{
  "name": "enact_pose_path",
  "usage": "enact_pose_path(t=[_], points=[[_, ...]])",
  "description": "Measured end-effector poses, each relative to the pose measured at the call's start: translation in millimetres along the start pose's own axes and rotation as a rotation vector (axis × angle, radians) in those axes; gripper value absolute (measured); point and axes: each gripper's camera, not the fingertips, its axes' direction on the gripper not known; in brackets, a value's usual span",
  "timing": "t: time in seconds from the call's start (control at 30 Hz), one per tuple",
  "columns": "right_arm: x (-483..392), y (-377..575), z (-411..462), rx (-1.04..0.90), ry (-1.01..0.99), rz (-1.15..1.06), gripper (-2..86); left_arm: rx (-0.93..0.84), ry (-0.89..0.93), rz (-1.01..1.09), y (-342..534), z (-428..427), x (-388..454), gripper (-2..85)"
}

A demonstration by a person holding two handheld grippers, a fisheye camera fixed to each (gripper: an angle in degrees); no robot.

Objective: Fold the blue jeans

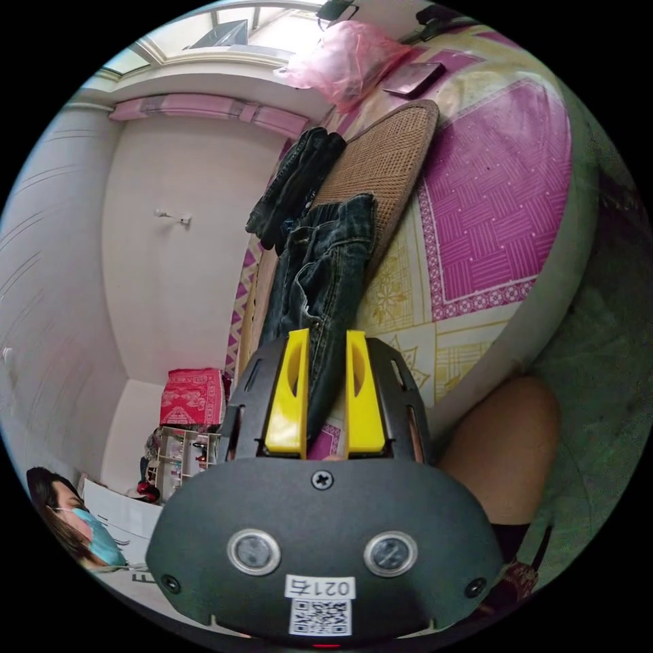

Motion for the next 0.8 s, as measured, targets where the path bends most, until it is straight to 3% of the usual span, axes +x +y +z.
enact_pose_path(t=[0.43,0.6,0.8], points=[[28,21,42,-0.045,-0.039,0.009,3.9,-0.075,-0.017,-0.01,31,56,-33,-0.4],[-20,7,62,-0.119,-0.15,-0.062,0.5,-0.14,-0.01,0.17,27,72,21,-0.9],[-128,-58,148,-0.197,-0.218,-0.158,-0.2,-0.261,-0.103,0.414,-54,150,124,-1.0]])
